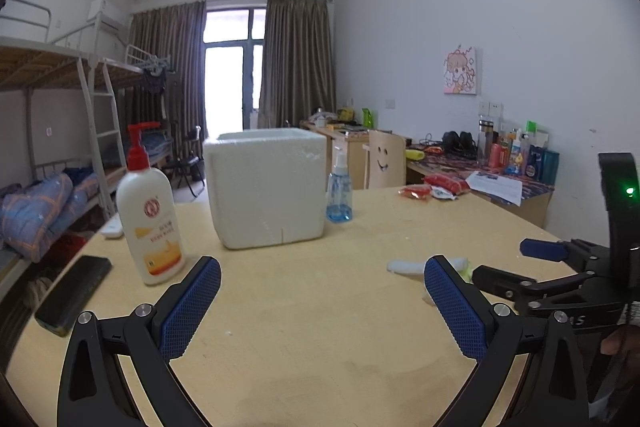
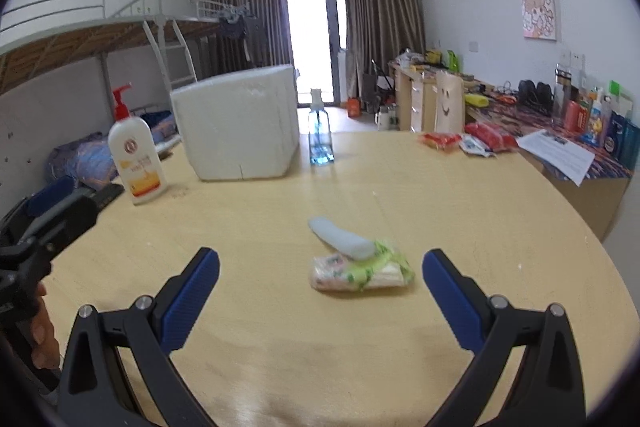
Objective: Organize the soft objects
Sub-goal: 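Move both open tools away from the box back over the table, then lower the right tool toward the floral wet-wipe pack and white foam tube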
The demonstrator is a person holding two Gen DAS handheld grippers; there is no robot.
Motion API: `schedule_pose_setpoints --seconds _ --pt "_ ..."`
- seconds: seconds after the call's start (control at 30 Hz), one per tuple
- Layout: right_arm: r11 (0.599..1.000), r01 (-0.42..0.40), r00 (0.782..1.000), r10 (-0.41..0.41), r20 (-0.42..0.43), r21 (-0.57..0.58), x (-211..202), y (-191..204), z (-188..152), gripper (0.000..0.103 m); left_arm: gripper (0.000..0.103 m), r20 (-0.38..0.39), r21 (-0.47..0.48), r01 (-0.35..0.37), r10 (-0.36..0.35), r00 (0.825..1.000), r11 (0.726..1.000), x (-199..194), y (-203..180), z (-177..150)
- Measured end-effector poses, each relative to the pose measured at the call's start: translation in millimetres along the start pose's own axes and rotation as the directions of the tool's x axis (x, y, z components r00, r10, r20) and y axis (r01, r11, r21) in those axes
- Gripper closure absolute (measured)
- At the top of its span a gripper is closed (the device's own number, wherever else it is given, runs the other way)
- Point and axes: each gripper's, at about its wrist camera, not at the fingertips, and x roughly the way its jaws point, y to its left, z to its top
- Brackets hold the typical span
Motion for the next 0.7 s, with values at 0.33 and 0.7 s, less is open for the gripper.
schedule_pose_setpoints --seconds 0.33,0.7 --pt "0.997 0.055 0.997 -0.052 -0.064 0.048 12.1 -17.3 -3.7 0.0 0.001 -0.068 0.019 0.102 -0.101 0.993 0.995 18.0 -11.5 -3.4" --pt "0.995 0.094 0.977 -0.088 -0.194 0.017 48.2 -17.1 -2.8 0.0 0.001 -0.116 -0.006 0.144 -0.144 0.983 0.99 37.3 -10.8 3.2"
